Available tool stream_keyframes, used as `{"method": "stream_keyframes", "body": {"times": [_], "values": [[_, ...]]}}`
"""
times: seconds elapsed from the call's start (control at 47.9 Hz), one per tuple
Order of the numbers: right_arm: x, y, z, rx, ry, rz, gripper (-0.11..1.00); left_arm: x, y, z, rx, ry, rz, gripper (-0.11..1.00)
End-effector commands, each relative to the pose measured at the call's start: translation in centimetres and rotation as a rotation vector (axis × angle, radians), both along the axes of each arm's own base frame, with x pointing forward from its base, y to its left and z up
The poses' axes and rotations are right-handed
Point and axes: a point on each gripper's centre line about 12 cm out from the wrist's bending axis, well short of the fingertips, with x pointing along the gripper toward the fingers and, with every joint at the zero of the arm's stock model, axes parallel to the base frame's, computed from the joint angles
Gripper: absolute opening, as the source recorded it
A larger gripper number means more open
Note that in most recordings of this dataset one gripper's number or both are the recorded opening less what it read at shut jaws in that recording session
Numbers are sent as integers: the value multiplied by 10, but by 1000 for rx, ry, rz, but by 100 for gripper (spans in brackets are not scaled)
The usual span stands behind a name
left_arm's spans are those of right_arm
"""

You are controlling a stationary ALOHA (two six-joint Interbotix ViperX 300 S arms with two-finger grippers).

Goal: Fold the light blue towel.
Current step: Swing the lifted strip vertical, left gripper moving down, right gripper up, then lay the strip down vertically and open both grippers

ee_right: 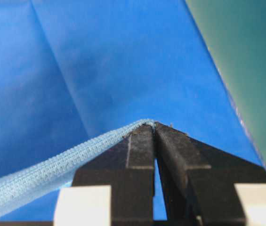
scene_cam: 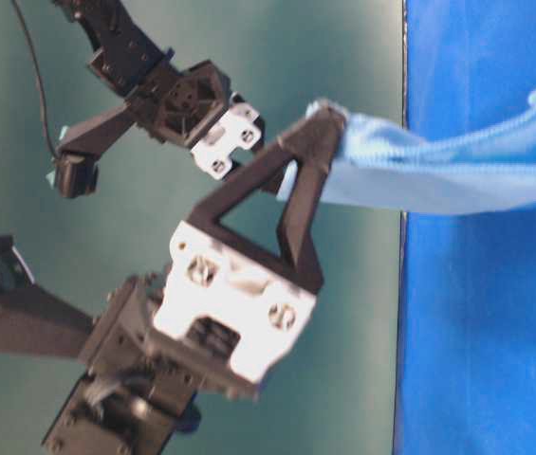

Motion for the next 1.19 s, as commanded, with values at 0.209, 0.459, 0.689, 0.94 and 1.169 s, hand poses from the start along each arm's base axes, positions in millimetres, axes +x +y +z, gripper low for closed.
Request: {"method": "stream_keyframes", "body": {"times": [0.209,0.459,0.689,0.94,1.169], "values": [[-60,-9,9,-10,-9,-94,2,53,-23,21,32,-114,-54,2],[-99,6,3,-3,26,-121,2,95,-28,15,56,-152,-64,2],[-98,5,-6,6,82,-113,2,97,-26,-6,53,-172,-56,2],[-60,-2,-29,13,70,-50,2,70,-24,-32,15,-140,-40,2],[-15,-7,-42,8,52,12,2,34,-29,-56,-54,-45,-24,2]]}}
